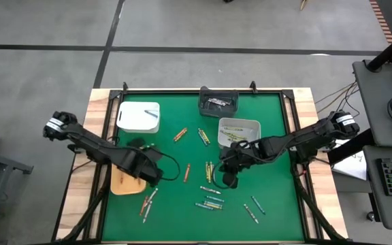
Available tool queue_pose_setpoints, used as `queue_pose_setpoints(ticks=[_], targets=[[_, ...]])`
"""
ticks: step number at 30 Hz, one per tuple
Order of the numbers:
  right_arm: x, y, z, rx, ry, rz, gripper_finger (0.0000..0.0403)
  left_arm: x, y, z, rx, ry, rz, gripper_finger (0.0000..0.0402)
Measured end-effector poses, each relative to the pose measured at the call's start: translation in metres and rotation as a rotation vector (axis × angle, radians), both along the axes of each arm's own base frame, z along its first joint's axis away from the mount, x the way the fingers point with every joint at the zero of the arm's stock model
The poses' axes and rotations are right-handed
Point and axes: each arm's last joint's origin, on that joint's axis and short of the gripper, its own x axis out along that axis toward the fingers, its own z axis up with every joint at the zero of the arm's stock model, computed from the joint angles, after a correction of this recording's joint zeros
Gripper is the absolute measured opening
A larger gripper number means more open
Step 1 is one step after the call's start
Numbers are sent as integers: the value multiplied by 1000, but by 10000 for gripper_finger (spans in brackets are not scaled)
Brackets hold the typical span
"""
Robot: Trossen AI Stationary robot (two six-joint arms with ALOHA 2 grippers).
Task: Sort crayons
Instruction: Put the blue crayon into the white bin
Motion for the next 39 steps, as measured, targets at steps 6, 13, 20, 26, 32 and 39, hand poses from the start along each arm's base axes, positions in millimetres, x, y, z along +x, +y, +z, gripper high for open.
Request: queue_pose_setpoints(ticks=[6, 13, 20, 26, 32, 39], targets=[[-2, 5, 0, 216, 66, -58, 27, 19, -8, 24, 16, -241, -384, 87], [-23, 21, -10, 388, 358, -134, 27, 24, -7, 39, 128, -356, -636, 87], [-66, 21, -21, 267, 796, -297, 27, 16, 9, 33, 153, -488, -675, 87], [-76, 12, -33, 196, 825, -296, 27, 12, 17, 35, 124, -739, -669, 87], [-63, 4, -54, 45, 545, -272, 27, 7, 19, 35, 146, -897, -649, 87], [-47, 0, -61, -90, 273, -252, 27, 10, 19, 36, 152, -939, -634, 87]])
